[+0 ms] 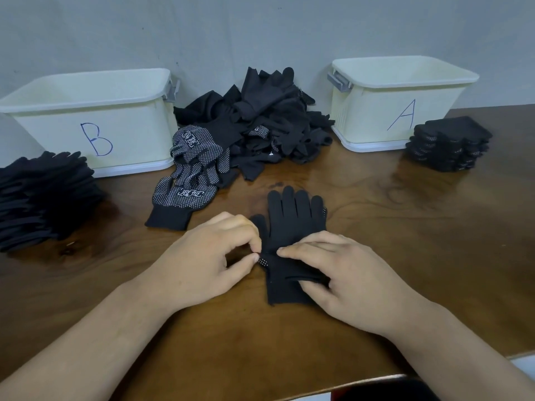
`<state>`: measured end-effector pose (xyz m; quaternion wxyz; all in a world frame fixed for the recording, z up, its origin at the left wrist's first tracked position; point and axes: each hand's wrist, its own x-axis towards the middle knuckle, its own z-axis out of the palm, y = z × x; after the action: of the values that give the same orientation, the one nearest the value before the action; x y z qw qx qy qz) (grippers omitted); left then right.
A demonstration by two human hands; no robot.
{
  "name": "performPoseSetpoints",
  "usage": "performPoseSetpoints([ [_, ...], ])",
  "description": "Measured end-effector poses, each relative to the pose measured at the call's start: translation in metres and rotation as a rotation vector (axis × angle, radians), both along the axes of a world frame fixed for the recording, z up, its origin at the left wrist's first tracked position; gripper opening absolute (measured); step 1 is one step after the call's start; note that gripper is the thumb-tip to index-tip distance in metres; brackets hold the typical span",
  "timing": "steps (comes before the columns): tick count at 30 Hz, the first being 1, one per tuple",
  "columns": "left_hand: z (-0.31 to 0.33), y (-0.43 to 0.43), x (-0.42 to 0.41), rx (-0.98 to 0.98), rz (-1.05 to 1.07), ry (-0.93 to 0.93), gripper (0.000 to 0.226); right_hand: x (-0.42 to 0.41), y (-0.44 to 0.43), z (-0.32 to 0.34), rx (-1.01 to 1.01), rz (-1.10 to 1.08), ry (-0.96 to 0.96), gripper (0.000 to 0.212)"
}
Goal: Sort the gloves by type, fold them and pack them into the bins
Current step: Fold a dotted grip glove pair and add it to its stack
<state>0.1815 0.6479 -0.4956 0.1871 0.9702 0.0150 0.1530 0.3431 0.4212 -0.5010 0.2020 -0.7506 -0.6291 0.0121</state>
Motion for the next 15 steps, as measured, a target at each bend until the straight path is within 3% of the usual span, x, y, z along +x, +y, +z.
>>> performPoseSetpoints([
  [6, 0.001, -0.002, -0.001, 0.024, -0.004, -0.031, 0.025, 0.012, -0.007, 0.000, 0.055, 0.032, 0.115, 0.051],
  [11, -0.002, -0.005, 0.002, 0.033, -0.086, -0.005, 0.023, 0.021, -0.026, -0.005, 0.171, -0.062, 0.111, 0.026],
  [15, -0.003, -0.004, 0.001, -0.001, -0.053, 0.009, 0.019, 0.013, -0.023, -0.006, 0.229, -0.030, 0.022, 0.023],
])
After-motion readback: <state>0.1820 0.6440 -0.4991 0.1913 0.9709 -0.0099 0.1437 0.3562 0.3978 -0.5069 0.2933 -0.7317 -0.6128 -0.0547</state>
